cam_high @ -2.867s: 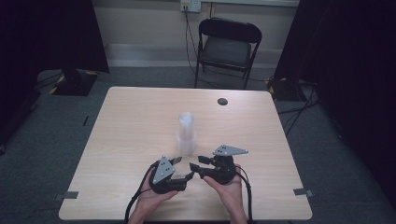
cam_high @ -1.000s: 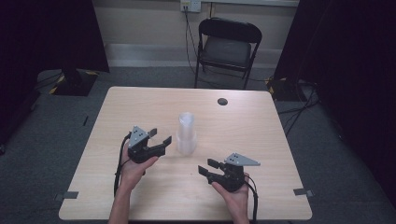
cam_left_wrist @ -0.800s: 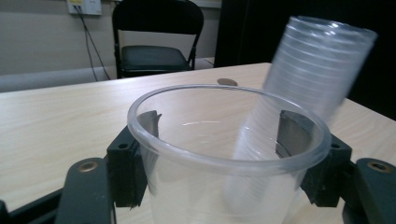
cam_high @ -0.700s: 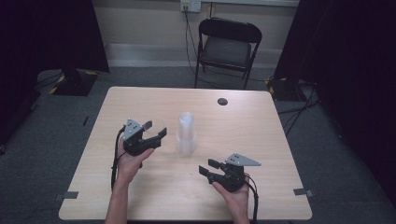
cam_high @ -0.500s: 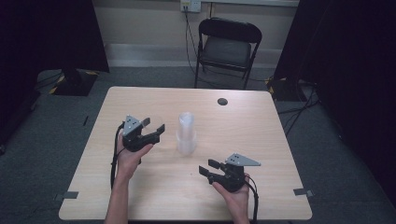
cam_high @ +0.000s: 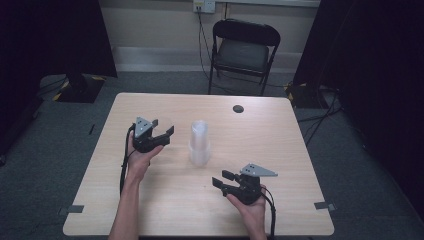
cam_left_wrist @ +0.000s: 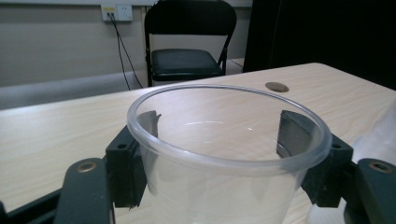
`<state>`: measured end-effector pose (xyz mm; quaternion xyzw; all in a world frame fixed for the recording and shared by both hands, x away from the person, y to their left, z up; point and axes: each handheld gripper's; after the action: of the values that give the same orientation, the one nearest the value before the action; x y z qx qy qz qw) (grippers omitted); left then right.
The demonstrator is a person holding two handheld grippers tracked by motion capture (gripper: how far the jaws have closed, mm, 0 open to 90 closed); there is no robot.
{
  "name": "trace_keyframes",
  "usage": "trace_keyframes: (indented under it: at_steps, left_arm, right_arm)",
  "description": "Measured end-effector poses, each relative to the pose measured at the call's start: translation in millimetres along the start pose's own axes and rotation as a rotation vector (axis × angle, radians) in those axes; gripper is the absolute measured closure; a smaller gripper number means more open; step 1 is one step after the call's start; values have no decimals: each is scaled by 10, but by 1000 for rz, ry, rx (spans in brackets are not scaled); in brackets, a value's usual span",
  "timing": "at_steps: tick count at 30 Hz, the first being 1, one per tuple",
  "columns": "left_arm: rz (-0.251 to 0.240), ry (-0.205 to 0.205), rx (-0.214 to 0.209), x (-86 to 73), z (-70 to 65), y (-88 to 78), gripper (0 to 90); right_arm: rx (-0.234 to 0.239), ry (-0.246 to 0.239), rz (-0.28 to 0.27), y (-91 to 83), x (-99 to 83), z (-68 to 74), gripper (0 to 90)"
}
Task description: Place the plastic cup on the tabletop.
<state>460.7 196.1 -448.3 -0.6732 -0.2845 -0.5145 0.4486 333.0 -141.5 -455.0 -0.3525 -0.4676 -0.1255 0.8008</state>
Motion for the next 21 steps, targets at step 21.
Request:
trace_keyframes:
  at_steps: [21]
  left_arm:
    - [94, -9, -23, -212, 46, 268, 274]
  right_arm:
    - [9, 5, 16, 40, -27, -42, 466]
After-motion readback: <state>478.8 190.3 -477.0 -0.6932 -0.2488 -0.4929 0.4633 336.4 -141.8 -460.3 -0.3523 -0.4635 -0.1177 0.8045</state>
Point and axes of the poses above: each handheld gripper's, and its own axes: y roughly forward along the jaws, x roughly out of its top, z roughly to its left, and after that the axes turned 3 degrees about z, right-handed
